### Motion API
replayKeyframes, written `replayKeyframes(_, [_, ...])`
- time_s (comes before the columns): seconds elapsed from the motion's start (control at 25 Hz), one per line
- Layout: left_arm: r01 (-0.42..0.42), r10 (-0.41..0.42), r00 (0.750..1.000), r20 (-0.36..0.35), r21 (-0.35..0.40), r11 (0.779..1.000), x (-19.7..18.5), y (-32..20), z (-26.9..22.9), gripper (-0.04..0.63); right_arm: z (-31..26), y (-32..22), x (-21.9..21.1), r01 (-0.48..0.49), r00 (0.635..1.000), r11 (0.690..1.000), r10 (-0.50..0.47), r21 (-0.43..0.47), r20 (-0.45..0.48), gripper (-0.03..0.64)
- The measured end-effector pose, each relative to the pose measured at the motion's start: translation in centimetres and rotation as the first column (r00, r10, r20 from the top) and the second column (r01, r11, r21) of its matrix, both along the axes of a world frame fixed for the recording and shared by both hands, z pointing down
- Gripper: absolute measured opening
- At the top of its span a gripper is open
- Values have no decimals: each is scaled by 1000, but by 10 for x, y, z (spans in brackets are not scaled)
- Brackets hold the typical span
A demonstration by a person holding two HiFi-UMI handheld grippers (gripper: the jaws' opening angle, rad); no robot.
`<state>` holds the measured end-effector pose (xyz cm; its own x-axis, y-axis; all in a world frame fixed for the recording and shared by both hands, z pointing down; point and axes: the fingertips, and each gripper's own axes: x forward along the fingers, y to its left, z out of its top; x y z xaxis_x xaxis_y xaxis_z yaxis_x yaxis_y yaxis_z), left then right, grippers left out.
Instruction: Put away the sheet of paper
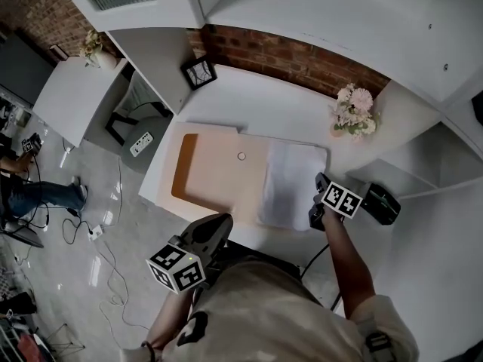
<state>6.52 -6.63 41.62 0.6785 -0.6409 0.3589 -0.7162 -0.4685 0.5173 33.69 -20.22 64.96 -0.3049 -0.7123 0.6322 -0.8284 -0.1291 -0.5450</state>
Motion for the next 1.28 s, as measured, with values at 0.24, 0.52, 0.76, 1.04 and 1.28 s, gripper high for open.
replayKeyframes(0.24, [-3,3,1000,10,5,1000,7,0,0,17,0,-1,-4,5,1000,1000,-6,7,26,26])
replayKeyframes(0.52, [-39,38,999,4,32,999,8,-2,-4,17,-2,1,-3,-7,1000,1000,7,9,14,26])
replayKeyframes(0.76, [-9,9,1000,-18,39,999,-18,-14,-6,17,-3,0,5,-29,999,1000,28,-6,-30,28])
replayKeyframes(1.04, [94,-92,996,-20,83,992,-73,-36,-14,17,-11,-6,6,-53,997,999,52,-2,-53,26])
replayKeyframes(1.28, [187,-186,982,-27,54,981,-102,-24,-7,17,-8,-9,3,-44,997,999,42,-19,-65,28])
